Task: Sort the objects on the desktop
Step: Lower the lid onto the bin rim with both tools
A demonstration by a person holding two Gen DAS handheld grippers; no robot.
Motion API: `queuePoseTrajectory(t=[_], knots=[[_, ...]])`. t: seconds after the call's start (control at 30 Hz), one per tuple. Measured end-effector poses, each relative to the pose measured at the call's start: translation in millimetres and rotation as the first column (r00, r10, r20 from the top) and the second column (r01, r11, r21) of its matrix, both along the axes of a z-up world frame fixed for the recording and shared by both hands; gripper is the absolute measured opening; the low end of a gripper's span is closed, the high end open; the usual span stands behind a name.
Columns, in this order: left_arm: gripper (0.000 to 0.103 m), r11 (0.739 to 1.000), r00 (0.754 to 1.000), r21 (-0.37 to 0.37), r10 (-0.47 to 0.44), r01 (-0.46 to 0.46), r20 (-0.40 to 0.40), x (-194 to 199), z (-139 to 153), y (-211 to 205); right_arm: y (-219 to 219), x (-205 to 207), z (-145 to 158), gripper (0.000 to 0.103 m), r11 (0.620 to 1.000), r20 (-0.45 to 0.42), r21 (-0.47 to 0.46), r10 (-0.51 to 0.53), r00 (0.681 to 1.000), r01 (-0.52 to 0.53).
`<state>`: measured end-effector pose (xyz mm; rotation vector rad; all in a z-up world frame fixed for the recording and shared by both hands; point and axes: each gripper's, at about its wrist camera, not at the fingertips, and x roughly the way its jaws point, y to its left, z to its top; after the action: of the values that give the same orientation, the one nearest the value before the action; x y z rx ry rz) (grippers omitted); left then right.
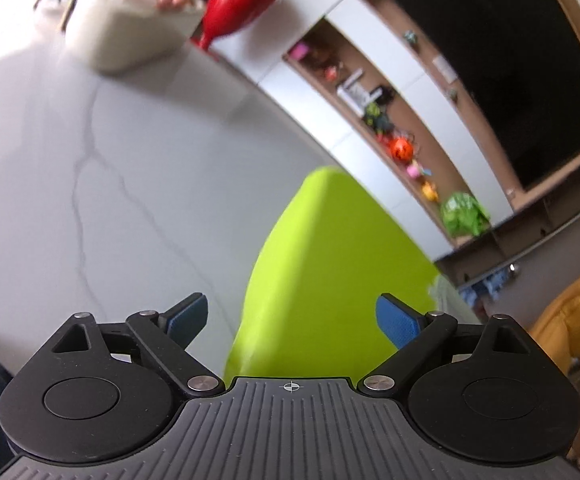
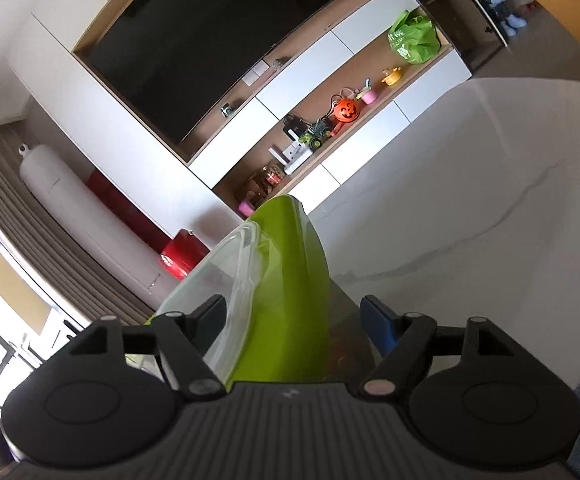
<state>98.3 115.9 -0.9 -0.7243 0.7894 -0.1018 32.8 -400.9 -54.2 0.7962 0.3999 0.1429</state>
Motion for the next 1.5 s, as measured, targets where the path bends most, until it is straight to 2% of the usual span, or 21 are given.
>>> queuePoseTrajectory(t=[0.03, 0.1, 0.17, 0.27, 0.4, 0.53, 0.6, 0.67, 0.77, 0.87, 0.93, 1.0, 1.07, 1.17, 1.33, 1.4, 1.43, 1.5], knots=[[0.095, 1.0, 1.0, -0.007, -0.01, 0.01, -0.01, 1, -4, 1, 0, 1, -1, 0.071, 1.0, 0.004, 0.007, 0.008, 1.0, -0.008], [0.095, 0.999, 1.0, 0.021, -0.03, 0.03, 0.0, 6, -2, -8, 0, 1, -1, 0.054, 0.999, 0.02, 0.031, 0.031, 0.999, -0.032], [0.096, 0.998, 0.999, 0.042, -0.05, 0.049, 0.016, 11, 4, -19, 2, 0, -1, 0.053, 0.999, 0.027, 0.032, 0.033, 0.999, -0.034], [0.096, 0.991, 0.998, 0.132, -0.041, 0.033, 0.053, 19, 20, -32, 2, -3, -2, 0.054, 0.999, 0.035, 0.038, 0.021, 0.999, -0.022], [0.096, 0.988, 0.996, 0.15, -0.034, 0.022, 0.077, 29, 28, -33, 1, -5, -4, 0.054, 0.997, 0.036, 0.074, 0.022, 0.999, -0.025], [0.096, 0.994, 0.999, 0.108, -0.03, 0.028, 0.013, 33, 8, -31, 2, -7, -4, 0.055, 0.998, 0.039, 0.059, -0.01, 0.999, 0.008], [0.096, 0.999, 1.0, 0.048, -0.019, 0.019, 0.008, 22, -2, -24, -1, -13, -5, 0.07, 0.997, 0.03, 0.061, -0.05, 0.998, 0.048], [0.096, 1.0, 1.0, -0.022, 0.01, -0.01, 0.013, 7, -10, -15, -5, -19, -5, 0.079, 0.994, 0.023, 0.065, -0.086, 0.996, 0.084], [0.097, 0.997, 0.999, -0.072, 0.037, -0.037, -0.007, -6, -17, -4, -13, -24, -10, 0.079, 0.991, 0.01, 0.084, -0.106, 0.994, 0.105], [0.097, 0.999, 1.0, -0.036, 0.019, -0.019, -0.004, -9, -15, -6, -13, -27, -18, 0.077, 0.989, -0.001, 0.102, -0.112, 0.994, 0.111], [0.097, 1.0, 1.0, -0.006, -0.01, 0.01, 0.001, -10, -12, -13, -11, -29, -20, 0.069, 0.988, 0.007, 0.104, -0.113, 0.994, 0.112], [0.097, 1.0, 1.0, 0.006, -0.028, 0.027, 0.011, -12, -11, -21, -8, -31, -16, 0.049, 0.992, 0.035, 0.084, -0.093, 0.995, 0.09], [0.097, 0.999, 0.999, 0.026, -0.034, 0.034, 0.023, -15, -9, -28, -3, -34, -8, 0.037, 0.997, 0.058, 0.039, -0.071, 0.996, 0.069], [0.098, 0.998, 0.999, 0.063, -0.022, 0.02, 0.035, -18, -7, -36, 4, -43, -3, 0.037, 0.996, 0.066, -0.016, -0.083, 0.994, 0.085], [0.099, 0.996, 0.999, 0.088, -0.008, 0.004, 0.047, -9, -1, -39, 4, -52, 1, 0.037, 0.998, 0.066, -0.02, -0.062, 0.996, 0.063], [0.099, 0.996, 0.999, 0.088, -0.029, 0.026, 0.03, -3, 0, -37, 6, -52, 4, 0.042, 0.997, 0.062, -0.023, -0.073, 0.995, 0.074], [0.099, 0.996, 0.999, 0.082, -0.033, 0.031, 0.022, -1, 0, -36, 5, -52, 7, 0.048, 0.996, 0.059, -0.018, -0.088, 0.994, 0.089], [0.099, 0.996, 0.999, 0.078, -0.043, 0.042, 0.006, 2, 1, -34, 2, -51, 10, 0.076, 0.993, 0.061, 0.006, -0.116, 0.991, 0.116]])
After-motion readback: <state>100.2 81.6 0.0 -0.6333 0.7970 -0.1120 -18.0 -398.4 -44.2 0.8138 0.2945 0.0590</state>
